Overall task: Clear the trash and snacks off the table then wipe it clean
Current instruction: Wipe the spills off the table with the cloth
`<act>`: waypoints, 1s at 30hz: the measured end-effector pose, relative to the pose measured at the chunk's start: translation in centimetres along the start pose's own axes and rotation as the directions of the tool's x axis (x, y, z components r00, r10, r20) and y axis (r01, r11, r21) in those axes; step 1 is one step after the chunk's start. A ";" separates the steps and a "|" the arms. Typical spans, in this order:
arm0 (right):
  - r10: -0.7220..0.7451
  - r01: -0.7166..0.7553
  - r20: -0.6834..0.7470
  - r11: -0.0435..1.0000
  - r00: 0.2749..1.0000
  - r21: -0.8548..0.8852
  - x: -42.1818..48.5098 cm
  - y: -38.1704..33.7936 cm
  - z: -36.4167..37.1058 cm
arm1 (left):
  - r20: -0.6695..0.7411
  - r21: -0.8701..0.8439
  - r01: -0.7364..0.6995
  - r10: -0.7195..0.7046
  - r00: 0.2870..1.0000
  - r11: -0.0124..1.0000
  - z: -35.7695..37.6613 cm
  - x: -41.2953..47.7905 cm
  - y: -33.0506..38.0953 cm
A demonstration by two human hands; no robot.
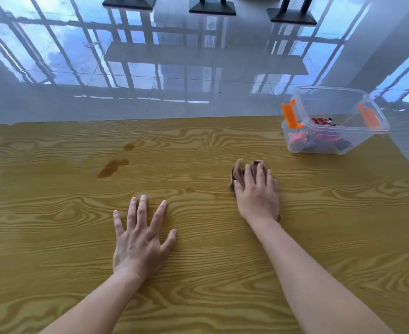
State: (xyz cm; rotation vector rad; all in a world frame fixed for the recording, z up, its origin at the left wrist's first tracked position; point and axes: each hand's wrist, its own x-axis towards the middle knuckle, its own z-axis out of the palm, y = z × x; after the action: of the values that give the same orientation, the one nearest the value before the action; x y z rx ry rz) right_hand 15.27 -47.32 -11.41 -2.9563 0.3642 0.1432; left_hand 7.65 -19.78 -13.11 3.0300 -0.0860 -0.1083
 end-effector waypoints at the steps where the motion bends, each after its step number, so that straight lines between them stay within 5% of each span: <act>1: -0.108 0.108 0.002 0.994 0.994 -0.017 -1.3 -1.2 0.7 | -0.001 -0.001 -0.001 0.001 1.000 1.000 0.0 0.0 0.0; 4: -0.519 0.519 0.014 0.854 0.855 -0.037 -8.1 -2.0 2.9 | -0.008 -0.003 -0.004 0.004 1.000 1.000 0.1 -0.1 -0.1; 6: -0.633 0.635 0.053 0.772 0.772 -0.023 -9.5 0.2 2.9 | -0.009 -0.002 -0.001 0.001 1.000 1.000 0.2 -0.1 -0.2; 8: -0.546 0.546 0.022 0.834 0.838 -0.081 -6.1 2.1 2.2 | -0.011 0.010 -0.005 0.005 1.000 1.000 0.4 0.0 -0.2; 10: -0.225 0.224 -0.008 0.973 0.974 -0.051 -1.1 1.4 0.6 | -0.006 0.017 -0.010 0.010 1.000 1.000 0.4 0.1 -0.2; 12: -0.004 0.004 0.024 1.000 1.000 0.001 1.7 -1.7 -0.2 | 0.025 0.029 -0.001 0.000 1.000 1.000 0.3 0.2 -0.1; 15: -0.273 0.273 0.019 0.961 0.962 -0.047 -2.3 -6.1 1.9 | 0.049 0.010 -0.014 0.014 0.999 1.000 -0.2 0.3 -0.2; 17: -0.530 0.530 0.018 0.846 0.848 -0.055 -7.0 -6.0 3.4 | 0.010 -0.031 -0.038 0.038 0.999 0.999 -1.0 0.2 -1.7; 19: -0.640 0.642 0.061 0.766 0.766 -0.040 -7.4 -4.1 3.3 | -0.061 -0.053 -0.005 0.002 0.998 0.999 -1.3 -0.3 -5.2; 21: -0.532 0.535 0.059 0.841 0.845 -0.081 -4.1 -3.1 2.4 | -0.075 -0.071 0.163 -0.168 0.983 0.984 -1.6 -1.0 -9.8; 23: -0.244 0.245 0.034 0.968 0.969 -0.056 0.5 -4.5 1.0 | -0.020 -0.072 0.334 -0.336 0.942 0.940 -1.4 -1.4 -13.4; 25: -0.047 0.048 0.045 0.998 0.998 -0.034 2.7 -7.6 0.4 | 0.012 -0.066 0.411 -0.411 0.912 0.909 -0.9 -1.3 -14.9; 28: -0.299 0.300 0.038 0.952 0.954 -0.050 -1.0 -11.1 2.1 | 0.008 -0.035 0.411 -0.411 0.912 0.911 -0.5 -1.1 -14.7; 30: -0.568 0.569 0.035 0.822 0.822 -0.040 -6.7 -11.3 3.8 | 0.015 -0.027 0.413 -0.413 0.911 0.910 -0.5 -1.3 -14.6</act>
State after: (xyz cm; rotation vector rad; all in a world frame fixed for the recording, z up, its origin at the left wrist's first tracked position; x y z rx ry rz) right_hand 11.27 -34.28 -12.76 -2.9547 -0.5427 0.1071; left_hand 7.18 -5.20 -14.16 2.9665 0.5550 -0.1546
